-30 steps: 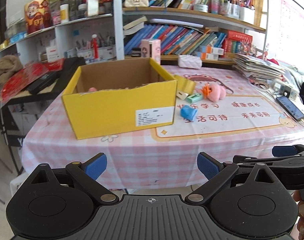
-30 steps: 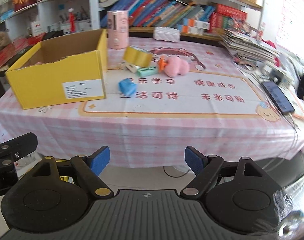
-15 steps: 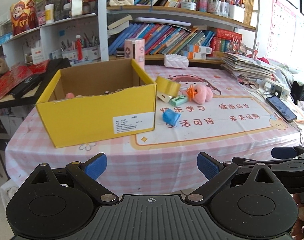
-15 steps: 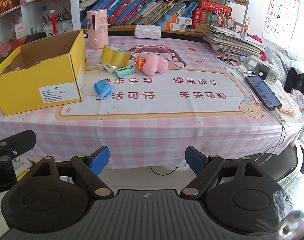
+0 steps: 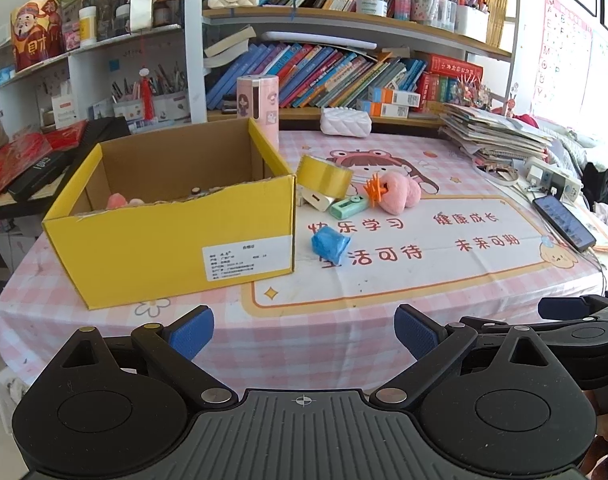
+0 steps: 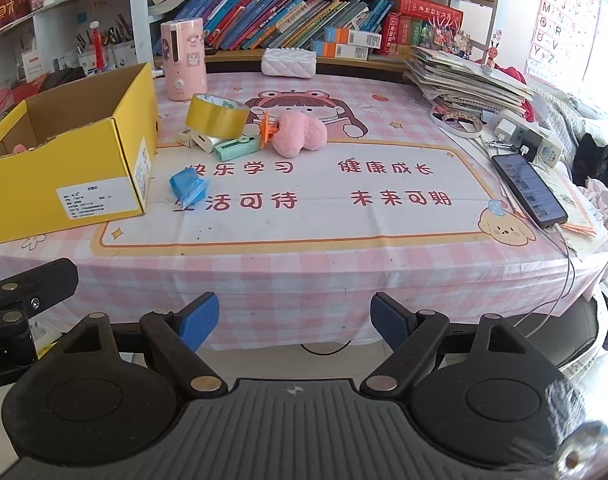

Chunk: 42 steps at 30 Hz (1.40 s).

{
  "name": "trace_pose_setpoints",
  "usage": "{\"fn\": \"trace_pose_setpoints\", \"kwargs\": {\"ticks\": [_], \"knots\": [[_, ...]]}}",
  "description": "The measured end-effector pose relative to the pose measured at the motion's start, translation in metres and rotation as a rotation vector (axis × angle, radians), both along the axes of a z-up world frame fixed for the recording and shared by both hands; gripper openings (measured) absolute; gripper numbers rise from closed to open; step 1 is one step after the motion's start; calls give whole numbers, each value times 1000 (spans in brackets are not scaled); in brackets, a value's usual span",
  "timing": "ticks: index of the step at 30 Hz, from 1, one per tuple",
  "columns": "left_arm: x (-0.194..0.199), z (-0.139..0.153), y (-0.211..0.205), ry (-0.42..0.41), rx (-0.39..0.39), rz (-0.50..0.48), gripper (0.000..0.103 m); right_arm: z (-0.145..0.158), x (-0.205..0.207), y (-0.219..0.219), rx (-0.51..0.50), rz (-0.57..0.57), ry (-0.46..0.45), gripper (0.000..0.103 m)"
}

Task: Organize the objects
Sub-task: 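Withdraw both tools from the box back over the table, then grasp the blue plastic piece with the left tool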

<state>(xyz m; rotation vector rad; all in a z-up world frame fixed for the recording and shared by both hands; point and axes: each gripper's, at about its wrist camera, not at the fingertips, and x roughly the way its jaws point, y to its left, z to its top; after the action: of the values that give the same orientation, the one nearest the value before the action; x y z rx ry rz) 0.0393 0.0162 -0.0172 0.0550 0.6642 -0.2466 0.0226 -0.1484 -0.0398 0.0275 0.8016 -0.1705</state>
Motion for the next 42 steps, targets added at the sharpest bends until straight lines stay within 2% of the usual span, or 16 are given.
{"fn": "trace_pose_setpoints", "kwargs": {"ticks": [12, 27, 42], "knots": [[16, 0, -11, -2, -15, 35, 99, 4, 25, -11, 9, 55, -11, 82], [33, -1, -28, -2, -23, 31, 99, 4, 41, -27, 3, 59, -4, 82], [80, -3, -66, 0, -24, 78, 99, 7, 97, -65, -2, 98, -3, 82]]}}
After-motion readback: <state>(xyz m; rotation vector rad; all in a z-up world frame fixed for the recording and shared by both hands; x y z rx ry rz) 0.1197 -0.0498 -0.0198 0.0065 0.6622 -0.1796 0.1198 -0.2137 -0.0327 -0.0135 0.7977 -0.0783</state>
